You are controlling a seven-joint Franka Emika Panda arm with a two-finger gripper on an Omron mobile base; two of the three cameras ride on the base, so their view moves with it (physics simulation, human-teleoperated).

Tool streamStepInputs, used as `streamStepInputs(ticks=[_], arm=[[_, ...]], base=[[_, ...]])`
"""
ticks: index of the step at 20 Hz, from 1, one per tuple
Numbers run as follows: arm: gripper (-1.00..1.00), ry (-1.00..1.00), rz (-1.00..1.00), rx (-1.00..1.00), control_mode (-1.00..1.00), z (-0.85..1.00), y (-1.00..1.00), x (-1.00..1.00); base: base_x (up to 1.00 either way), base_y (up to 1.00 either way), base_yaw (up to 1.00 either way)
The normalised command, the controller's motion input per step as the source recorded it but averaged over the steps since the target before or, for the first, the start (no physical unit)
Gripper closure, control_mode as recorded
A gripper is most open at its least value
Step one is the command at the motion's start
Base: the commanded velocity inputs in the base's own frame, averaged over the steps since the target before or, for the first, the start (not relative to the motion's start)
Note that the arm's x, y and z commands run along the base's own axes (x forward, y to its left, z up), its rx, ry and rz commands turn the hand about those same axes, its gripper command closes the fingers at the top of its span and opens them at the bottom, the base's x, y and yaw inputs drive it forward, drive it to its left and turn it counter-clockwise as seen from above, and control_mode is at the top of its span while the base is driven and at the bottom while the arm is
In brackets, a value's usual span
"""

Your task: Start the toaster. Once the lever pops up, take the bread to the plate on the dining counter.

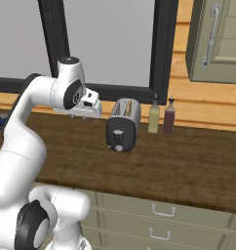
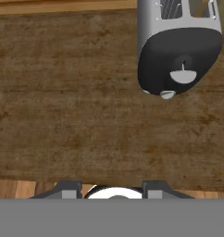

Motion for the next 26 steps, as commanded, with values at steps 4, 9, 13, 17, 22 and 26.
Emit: streamStepInputs(ticks=[4, 9, 13, 17, 22, 26], arm=[[-1.0, 0.0, 0.0, 0.0, -1.0, -0.06, -0.13, -0.08], [-1.0, -0.06, 0.03, 0.01, -1.0, -0.18, -0.71, 0.0], [-1.0, -0.09, 0.08, 0.0, -1.0, -0.18, -0.79, 0.11], [-1.0, -0.11, 0.1, 0.0, -1.0, -0.14, -0.52, 0.23], [1.0, -0.18, 0.07, 0.0, -1.0, -0.21, -0.03, 0.4], [1.0, -0.01, 0.0, 0.0, -1.0, -0.07, 0.0, 0.76]], base=[[0.0, 0.0, 0.0], [0.0, 0.0, 0.0], [0.0, 0.0, 0.0], [0.0, 0.0, 0.0], [0.0, 0.0, 0.0], [0.0, 0.0, 0.0]])
